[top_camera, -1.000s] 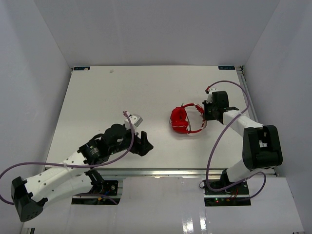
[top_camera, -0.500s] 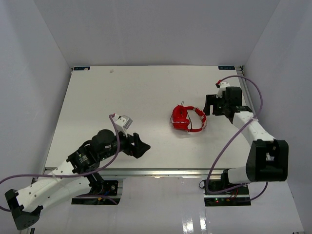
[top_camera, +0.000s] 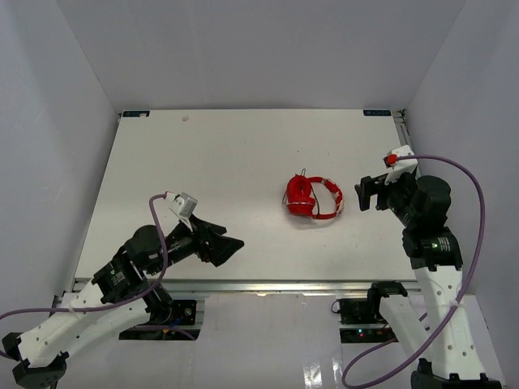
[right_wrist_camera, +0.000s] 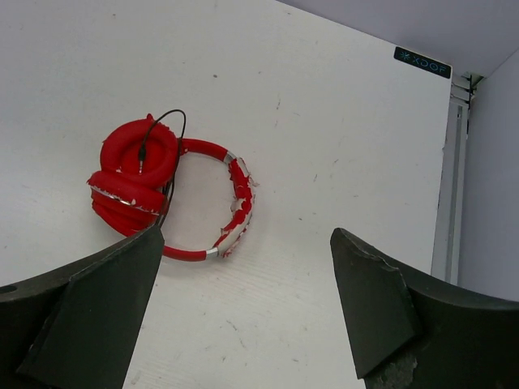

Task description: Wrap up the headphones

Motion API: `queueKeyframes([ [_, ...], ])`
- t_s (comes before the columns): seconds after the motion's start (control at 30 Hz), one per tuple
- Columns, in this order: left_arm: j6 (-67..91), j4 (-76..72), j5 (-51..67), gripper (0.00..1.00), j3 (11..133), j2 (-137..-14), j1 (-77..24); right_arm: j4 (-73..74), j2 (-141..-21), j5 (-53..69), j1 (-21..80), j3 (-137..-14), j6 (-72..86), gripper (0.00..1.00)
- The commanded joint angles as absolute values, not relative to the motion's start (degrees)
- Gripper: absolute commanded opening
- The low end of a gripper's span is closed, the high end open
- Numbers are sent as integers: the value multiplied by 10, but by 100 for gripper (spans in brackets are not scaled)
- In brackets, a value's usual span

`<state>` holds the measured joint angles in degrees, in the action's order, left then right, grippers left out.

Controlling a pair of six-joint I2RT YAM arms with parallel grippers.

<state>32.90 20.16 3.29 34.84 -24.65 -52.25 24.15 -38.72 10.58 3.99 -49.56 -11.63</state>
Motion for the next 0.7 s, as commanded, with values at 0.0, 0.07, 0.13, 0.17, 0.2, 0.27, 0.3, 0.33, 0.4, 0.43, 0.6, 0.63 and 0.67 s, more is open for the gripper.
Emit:
queueKeyframes([
  [0.0,353,203,42,98,335,-215,-521,251,-333,65,40,-465,-130,90],
  [0.07,355,210,41,98,333,-206,-521,252,-323,50,40,-465,-130,90],
  [0.13,359,213,40,98,328,-195,-521,260,-320,42,40,-474,-129,90],
  [0.17,360,214,38,98,327,-193,-521,264,-321,42,40,-475,-128,90],
  [0.2,362,213,37,98,324,-192,-521,268,-322,41,40,-478,-124,90],
  [0.27,366,213,36,98,321,-190,-521,273,-328,40,40,-480,-114,90],
  [0.3,366,213,37,98,321,-192,-521,273,-331,39,40,-478,-110,90],
  [0.33,366,213,37,98,322,-193,-521,273,-333,37,40,-477,-108,90],
  [0.4,367,213,38,98,323,-193,-521,269,-339,33,40,-474,-108,90],
  [0.43,365,213,38,98,325,-192,-521,266,-341,31,40,-473,-109,90],
  [0.6,358,217,35,98,333,-186,-521,263,-361,29,40,-484,-107,90],
  [0.63,358,217,35,98,333,-186,-521,263,-364,29,40,-486,-104,90],
  [0.67,359,217,35,98,332,-185,-521,263,-367,29,40,-488,-101,90],
])
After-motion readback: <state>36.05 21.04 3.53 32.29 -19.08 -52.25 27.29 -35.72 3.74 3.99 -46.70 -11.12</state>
